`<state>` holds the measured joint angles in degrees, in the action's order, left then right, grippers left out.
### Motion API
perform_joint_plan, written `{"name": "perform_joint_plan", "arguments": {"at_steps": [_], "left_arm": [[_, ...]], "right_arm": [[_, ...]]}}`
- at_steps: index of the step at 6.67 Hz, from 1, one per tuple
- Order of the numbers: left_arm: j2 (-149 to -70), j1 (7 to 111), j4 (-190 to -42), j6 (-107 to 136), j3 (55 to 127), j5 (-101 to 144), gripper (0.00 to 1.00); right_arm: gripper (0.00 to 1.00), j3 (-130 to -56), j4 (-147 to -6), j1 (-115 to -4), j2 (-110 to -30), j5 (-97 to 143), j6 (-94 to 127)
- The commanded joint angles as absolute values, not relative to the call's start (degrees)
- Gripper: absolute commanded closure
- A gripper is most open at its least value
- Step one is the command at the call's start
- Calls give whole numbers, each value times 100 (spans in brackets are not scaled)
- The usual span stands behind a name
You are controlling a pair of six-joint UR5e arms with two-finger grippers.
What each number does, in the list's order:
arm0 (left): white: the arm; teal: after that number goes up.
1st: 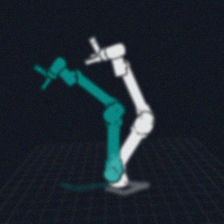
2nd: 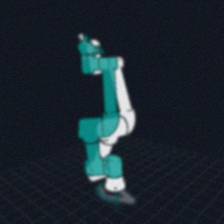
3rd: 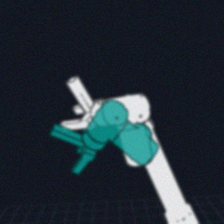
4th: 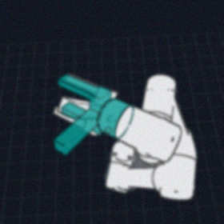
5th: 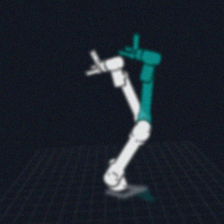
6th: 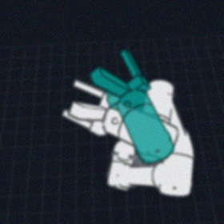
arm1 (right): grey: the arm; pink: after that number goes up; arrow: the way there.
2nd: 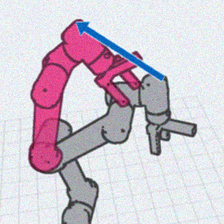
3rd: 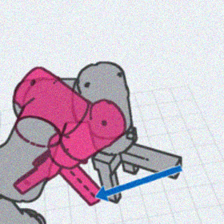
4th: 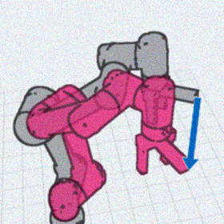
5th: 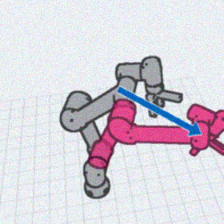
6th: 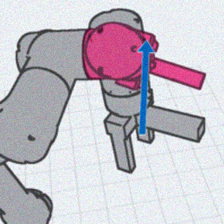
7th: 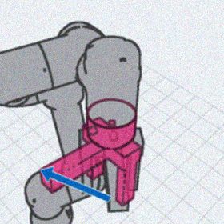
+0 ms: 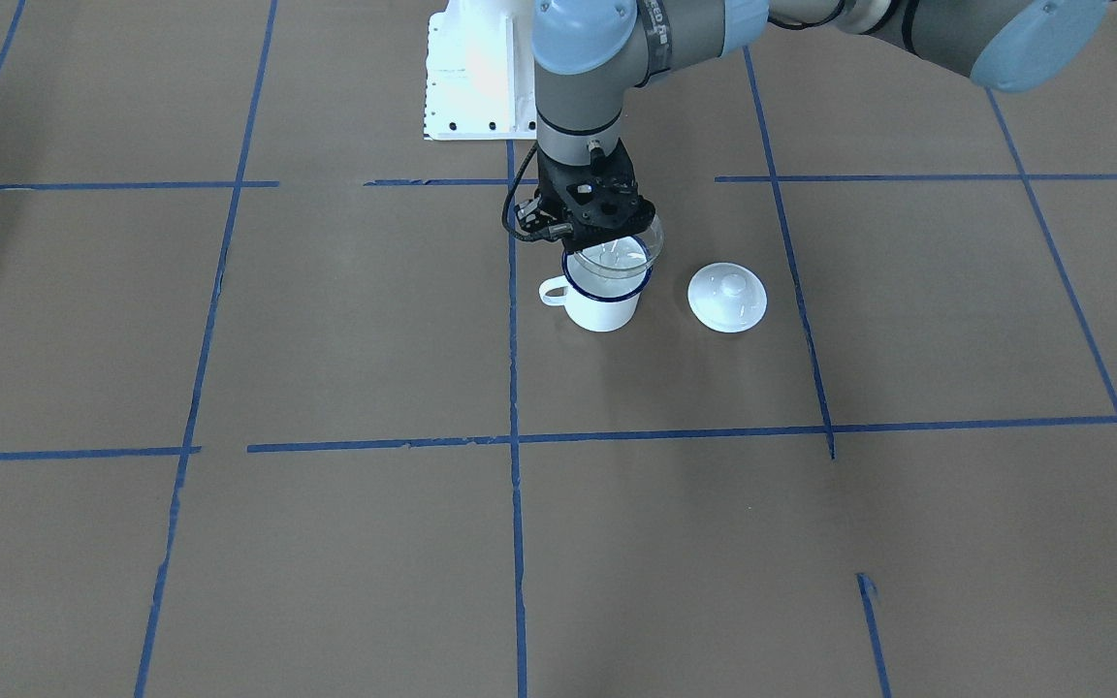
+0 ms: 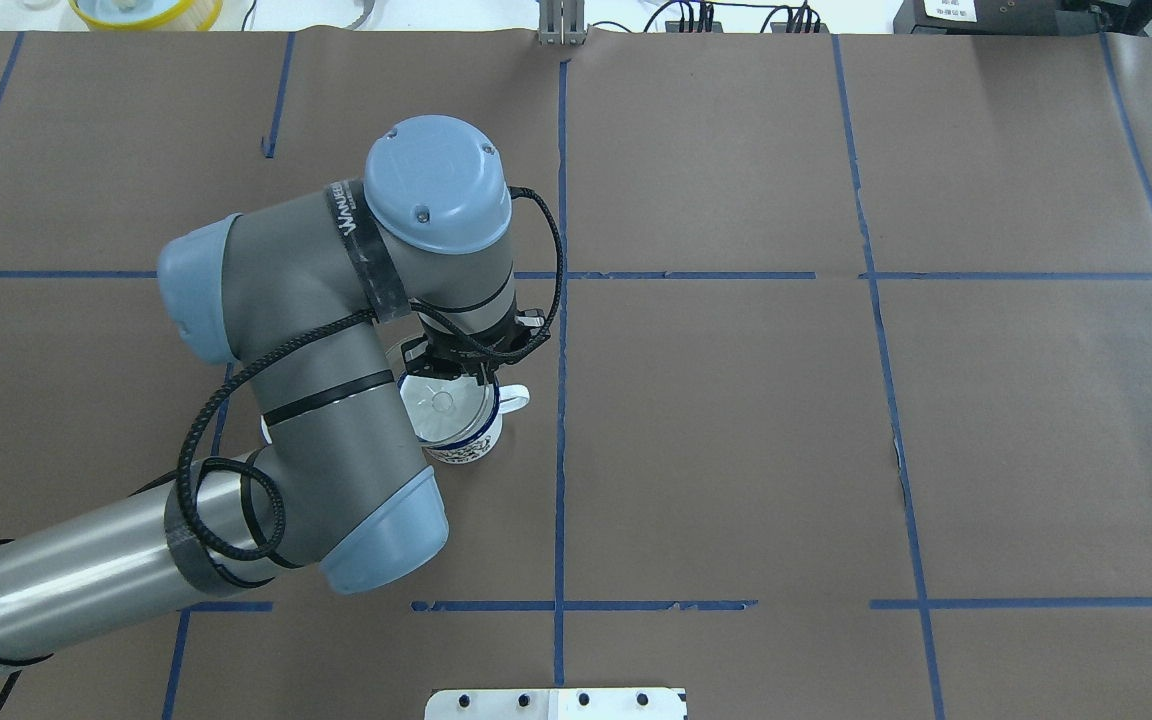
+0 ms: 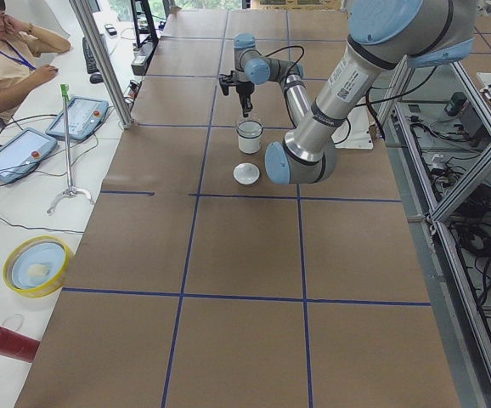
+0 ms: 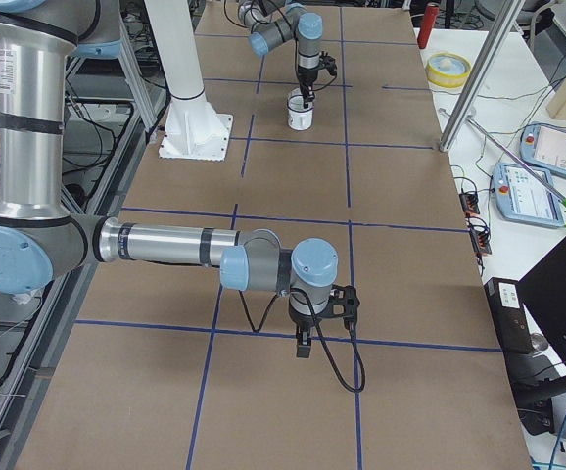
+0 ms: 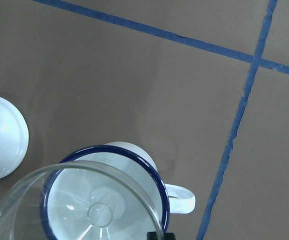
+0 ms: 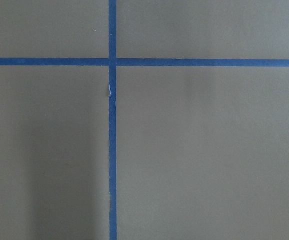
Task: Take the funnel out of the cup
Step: 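Grasp the clear funnel with the left gripper and lift it out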
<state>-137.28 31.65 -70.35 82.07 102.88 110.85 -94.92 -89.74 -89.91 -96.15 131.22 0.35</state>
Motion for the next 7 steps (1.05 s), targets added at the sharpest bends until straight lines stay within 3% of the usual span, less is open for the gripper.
{"name": "perform_joint_plan", "arguments": {"at_steps": [1, 2, 4, 7], "left_arm": [[-13781, 3478, -6785, 8165, 10904, 11074, 100], [-13773, 3924, -6863, 8296, 11046, 11083, 100], [-13362, 4262, -8952, 9881, 10542, 10045, 100], [-13166, 4324, -11901, 11500, 8383, 8619, 100]], "right_arm": [[0, -9492, -8974, -8991, -9615, 13122, 35], [0, -9492, -8974, -8991, -9615, 13122, 35], [0, -9492, -8974, -8991, -9615, 13122, 35], [0, -9492, -8974, -8991, -9615, 13122, 35]]}}
